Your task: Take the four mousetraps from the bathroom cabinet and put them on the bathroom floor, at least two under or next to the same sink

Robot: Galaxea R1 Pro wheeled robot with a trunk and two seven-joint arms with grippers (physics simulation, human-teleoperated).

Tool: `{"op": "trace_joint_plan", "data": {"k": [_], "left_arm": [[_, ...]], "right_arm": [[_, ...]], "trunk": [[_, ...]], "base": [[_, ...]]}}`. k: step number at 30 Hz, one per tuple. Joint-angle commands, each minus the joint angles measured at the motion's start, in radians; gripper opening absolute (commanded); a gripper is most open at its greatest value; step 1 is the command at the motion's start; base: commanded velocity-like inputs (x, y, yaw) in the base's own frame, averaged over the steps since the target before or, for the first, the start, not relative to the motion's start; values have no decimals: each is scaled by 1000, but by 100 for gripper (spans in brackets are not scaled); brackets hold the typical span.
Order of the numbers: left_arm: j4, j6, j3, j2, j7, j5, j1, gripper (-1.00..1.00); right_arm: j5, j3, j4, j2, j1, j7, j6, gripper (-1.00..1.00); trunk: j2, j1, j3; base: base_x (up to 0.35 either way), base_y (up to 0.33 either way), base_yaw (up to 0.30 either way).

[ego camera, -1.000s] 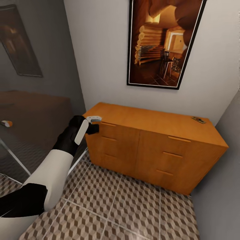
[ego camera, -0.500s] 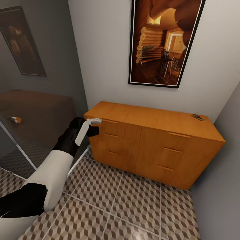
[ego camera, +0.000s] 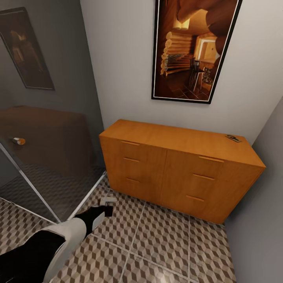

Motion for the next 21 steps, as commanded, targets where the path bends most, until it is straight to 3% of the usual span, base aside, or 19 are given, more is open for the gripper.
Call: {"op": "trace_joint_plan", "data": {"k": [1,4,8,10,11,13,15,21], "left_arm": [[28,-31,-17,6,-17,8,21,-100],[64,-83,-26,39,-52,7,96,-100],[75,-147,-29,73,-65,7,202,-100],[77,-207,-29,85,-79,8,247,-100],[77,-233,-29,87,-82,8,258,-100],[78,-370,-29,97,-94,8,302,-100],[79,-464,-29,104,-98,9,338,-100],[80,-579,-29,128,-102,9,439,-100]], "right_arm": [[-8,10,-16,-7,0,-5,-1,100],[-10,10,-77,-32,0,-6,39,100],[-10,9,-234,-74,0,-2,261,100],[-11,9,-294,-88,0,-2,333,100],[-11,9,-306,-92,0,-2,345,100],[-11,7,-346,-104,0,-5,374,100],[-11,7,-372,-112,0,-5,394,100],[-11,6,-465,-136,0,-4,512,100]], "trunk": [[-1,0,-1],[-1,0,-1],[-1,0,-1],[-1,0,-1],[-1,0,-1],[-1,0,-1],[-1,0,-1],[-1,0,-1]], "base": [[0,0,0],[0,0,0],[0,0,0],[0,0,0],[0,0,0],[0,0,0],[0,0,0],[0,0,0]]}}
